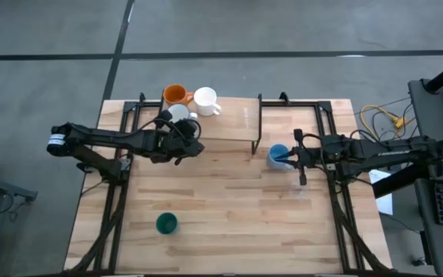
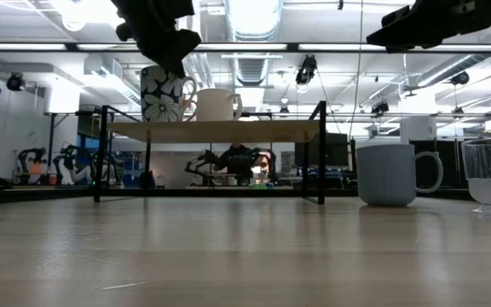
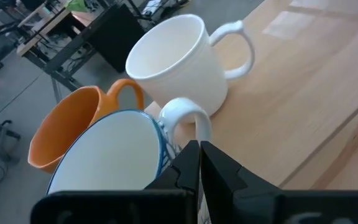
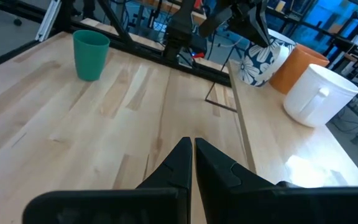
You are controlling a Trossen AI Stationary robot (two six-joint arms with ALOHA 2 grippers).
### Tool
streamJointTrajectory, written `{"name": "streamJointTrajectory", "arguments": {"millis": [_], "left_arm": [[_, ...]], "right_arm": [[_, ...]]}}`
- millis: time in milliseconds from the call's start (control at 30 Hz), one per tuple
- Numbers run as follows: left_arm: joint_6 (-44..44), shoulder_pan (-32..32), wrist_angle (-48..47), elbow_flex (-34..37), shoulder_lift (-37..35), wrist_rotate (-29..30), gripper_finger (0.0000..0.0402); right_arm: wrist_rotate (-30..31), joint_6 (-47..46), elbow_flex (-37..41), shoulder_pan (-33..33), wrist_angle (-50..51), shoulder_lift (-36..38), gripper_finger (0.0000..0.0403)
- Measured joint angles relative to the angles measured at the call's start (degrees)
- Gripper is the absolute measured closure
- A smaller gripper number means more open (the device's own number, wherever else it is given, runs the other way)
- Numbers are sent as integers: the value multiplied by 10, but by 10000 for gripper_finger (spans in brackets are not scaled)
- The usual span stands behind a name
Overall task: Stack small to large cups/mugs on shelf
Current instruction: Put the blue patterned mug on the shelf, then put the blue mug on the shelf
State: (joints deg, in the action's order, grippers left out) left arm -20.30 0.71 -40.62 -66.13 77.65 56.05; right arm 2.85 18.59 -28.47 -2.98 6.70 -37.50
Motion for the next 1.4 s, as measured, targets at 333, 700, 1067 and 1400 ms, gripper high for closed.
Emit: {"name": "streamJointTrajectory", "arguments": {"millis": [333, 700, 1067, 1400], "left_arm": [[-35, 0, -54, 0, 0, 13, 402], [-44, 7, -51, -5, -1, 13, 402], [41, 68, -23, -29, -10, -34, 402], [215, 136, 112, 10, -43, -166, 402]], "right_arm": [[0, -1, 0, 0, 0, 0, 390], [0, -1, 0, 0, 0, 0, 390], [2, -32, 1, 0, 2, -2, 390], [3, -95, 8, 0, 5, -11, 390]]}}
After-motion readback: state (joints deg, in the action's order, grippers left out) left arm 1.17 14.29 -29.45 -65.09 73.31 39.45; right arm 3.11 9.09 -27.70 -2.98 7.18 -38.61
